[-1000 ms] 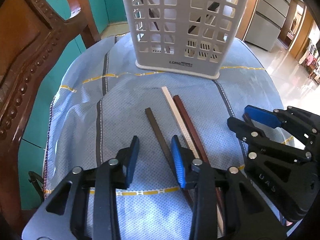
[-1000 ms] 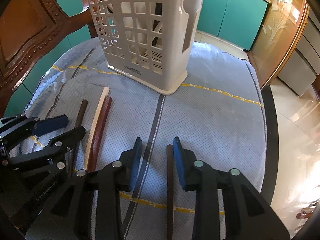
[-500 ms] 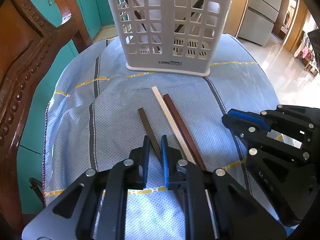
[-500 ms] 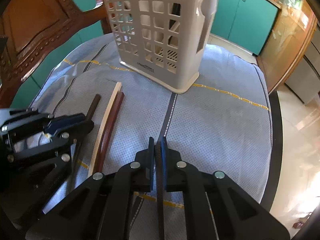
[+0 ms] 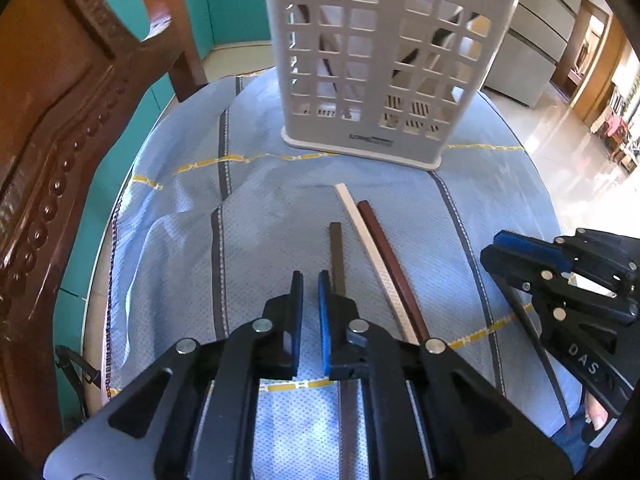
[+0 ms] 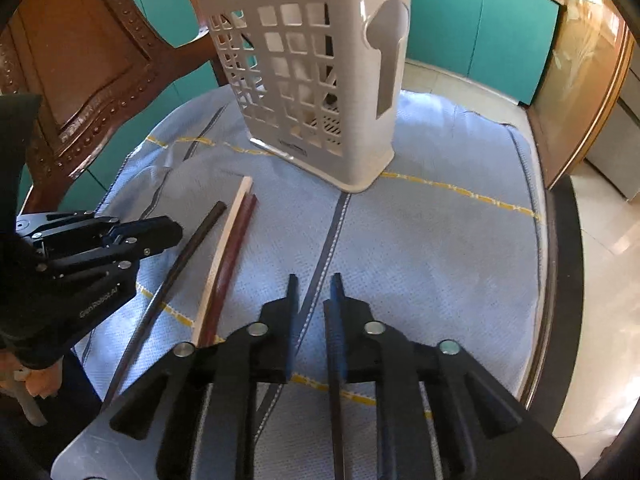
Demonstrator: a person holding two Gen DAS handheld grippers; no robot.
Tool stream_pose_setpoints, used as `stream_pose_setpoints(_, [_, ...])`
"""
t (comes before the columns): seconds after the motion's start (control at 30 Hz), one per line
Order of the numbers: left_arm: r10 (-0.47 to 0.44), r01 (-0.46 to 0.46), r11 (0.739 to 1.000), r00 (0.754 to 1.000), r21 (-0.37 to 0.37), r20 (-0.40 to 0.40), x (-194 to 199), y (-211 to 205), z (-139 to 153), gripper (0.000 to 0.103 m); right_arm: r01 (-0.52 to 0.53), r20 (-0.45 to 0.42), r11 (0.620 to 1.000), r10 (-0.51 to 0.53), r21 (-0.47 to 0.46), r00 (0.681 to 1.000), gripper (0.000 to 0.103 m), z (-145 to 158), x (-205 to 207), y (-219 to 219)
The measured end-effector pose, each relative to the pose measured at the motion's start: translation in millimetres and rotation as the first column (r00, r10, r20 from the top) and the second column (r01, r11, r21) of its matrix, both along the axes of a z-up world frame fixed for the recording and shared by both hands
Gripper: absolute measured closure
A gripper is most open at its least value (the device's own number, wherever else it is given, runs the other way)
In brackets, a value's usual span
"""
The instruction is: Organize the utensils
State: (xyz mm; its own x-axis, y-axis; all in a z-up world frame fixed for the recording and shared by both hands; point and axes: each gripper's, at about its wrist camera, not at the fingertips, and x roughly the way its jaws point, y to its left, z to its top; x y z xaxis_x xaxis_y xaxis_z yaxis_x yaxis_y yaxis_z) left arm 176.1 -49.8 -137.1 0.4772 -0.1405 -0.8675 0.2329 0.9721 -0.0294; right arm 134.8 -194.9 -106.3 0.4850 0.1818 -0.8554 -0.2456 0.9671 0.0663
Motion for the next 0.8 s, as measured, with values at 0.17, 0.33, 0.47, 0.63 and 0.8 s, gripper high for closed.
stream_pose_setpoints(0.17, [-0.004,0.004,1.000,1.000,0.003,-0.005,0,4,-1,0.088,0.016,-0.051,1.000,-0.017,-0.022,0.999,0.065,1,2,-11])
stream_pose_setpoints(0.33, [-0.008,0.008,1.000,1.000,0.008,-0.003,-1,-3,-3,0.087,-0.044,-0.062,0.997,0.040,-0.056,0.997,0.065,2,-18,-18])
stream_pose_setpoints(0.47, [-0.001,0.001,1.000,1.000,0.018,0.002,-3,-13,-2,0.084,-0.057,-0.086,0.994,0.049,-0.091,0.995,0.065,-10,-26,-18])
stream_pose_setpoints(0.63, [-0.003,0.002,0.999,1.000,0.040,0.015,3,-25,-2,0.080,-0.067,-0.086,0.990,0.057,-0.120,0.995,0.065,-15,-27,-14])
stream_pose_setpoints(0.8, [0.007,-0.007,0.998,1.000,0.055,-0.001,7,-30,-6,0.078,-0.069,-0.074,0.989,0.059,-0.130,0.995,0.065,-16,-29,-10])
